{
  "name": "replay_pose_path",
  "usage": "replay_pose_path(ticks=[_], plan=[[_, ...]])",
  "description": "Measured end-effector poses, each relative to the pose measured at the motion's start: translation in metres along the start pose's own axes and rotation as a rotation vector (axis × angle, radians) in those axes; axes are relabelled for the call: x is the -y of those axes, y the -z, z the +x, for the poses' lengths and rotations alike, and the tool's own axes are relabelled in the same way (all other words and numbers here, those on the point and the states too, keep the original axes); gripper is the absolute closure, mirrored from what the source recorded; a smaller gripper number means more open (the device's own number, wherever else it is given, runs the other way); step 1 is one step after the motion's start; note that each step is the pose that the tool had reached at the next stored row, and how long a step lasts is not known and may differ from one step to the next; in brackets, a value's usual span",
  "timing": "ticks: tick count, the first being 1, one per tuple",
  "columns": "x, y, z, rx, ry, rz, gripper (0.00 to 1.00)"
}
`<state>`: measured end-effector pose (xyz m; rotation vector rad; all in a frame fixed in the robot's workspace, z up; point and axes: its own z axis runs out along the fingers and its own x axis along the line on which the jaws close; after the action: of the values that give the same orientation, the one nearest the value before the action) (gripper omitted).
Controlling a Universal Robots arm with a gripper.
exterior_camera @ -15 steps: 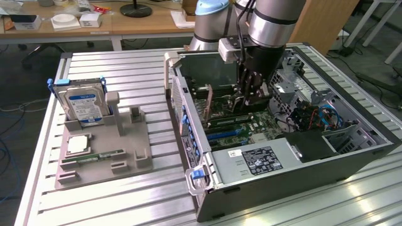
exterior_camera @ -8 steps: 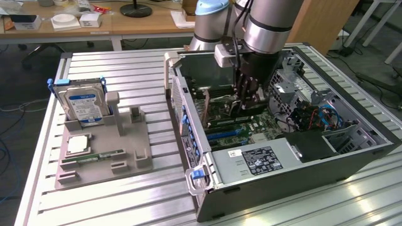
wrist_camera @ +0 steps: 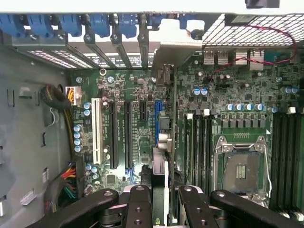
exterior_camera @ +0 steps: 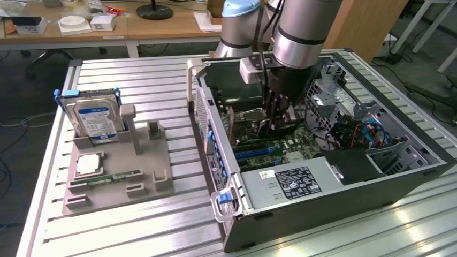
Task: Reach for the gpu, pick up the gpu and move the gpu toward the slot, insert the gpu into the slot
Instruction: 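Insert the gpu into the slot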
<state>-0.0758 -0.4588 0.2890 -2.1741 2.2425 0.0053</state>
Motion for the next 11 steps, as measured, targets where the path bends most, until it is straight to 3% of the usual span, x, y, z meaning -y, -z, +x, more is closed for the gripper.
replay_pose_path(ticks=[3,7,11], plan=[[-0.0007,-0.0049,0.001,0.0001,0.0,0.0001,0.73],[-0.0086,-0.0114,0.001,0.0,0.0,0.0001,0.73],[-0.0089,-0.0161,0.004,0.0002,0.0,0.0,0.73]])
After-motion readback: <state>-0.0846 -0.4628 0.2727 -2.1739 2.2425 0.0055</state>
